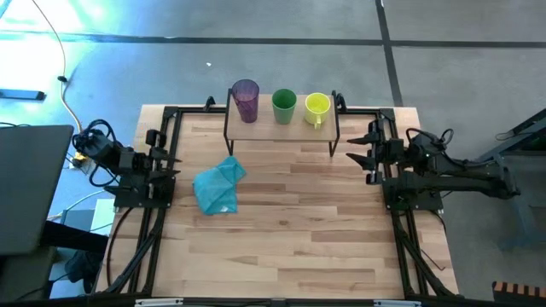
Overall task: Stack small to large cups/mugs on shelf
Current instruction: Return to Home Position
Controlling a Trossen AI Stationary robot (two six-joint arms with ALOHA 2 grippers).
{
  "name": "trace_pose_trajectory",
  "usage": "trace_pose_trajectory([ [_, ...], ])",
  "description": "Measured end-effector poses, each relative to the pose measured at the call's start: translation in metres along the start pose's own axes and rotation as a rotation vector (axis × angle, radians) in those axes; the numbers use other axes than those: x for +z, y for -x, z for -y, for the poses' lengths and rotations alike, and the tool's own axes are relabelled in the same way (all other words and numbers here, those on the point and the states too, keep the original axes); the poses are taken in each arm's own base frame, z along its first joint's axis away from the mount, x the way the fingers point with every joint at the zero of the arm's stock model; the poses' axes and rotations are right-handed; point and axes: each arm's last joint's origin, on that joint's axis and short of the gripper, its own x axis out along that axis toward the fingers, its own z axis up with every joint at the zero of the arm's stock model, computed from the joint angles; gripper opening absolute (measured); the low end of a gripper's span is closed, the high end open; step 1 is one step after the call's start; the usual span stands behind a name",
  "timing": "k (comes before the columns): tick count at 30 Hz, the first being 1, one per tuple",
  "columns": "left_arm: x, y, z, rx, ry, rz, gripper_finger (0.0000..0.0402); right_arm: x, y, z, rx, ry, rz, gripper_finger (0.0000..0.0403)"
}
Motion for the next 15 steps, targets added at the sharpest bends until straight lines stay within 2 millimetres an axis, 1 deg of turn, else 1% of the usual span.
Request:
trace_pose_trajectory([
  [9, -0.03, -0.008, 0.016, 0.024, -0.004, -0.02, 0.0108, 0.0, 0.0, 0.0, 0.0, -0.003, 0.001, 0.0163],
  [12, -0.044, -0.01, 0.021, 0.02, -0.021, -0.052, 0.0108, 0.0, 0.0, 0.0, 0.0, -0.004, 0.0, 0.0163],
  [15, -0.059, -0.013, 0.024, 0.032, 0.002, -0.074, 0.0108, -0.001, 0.0, 0.0, 0.003, -0.013, -0.009, 0.0163],
])
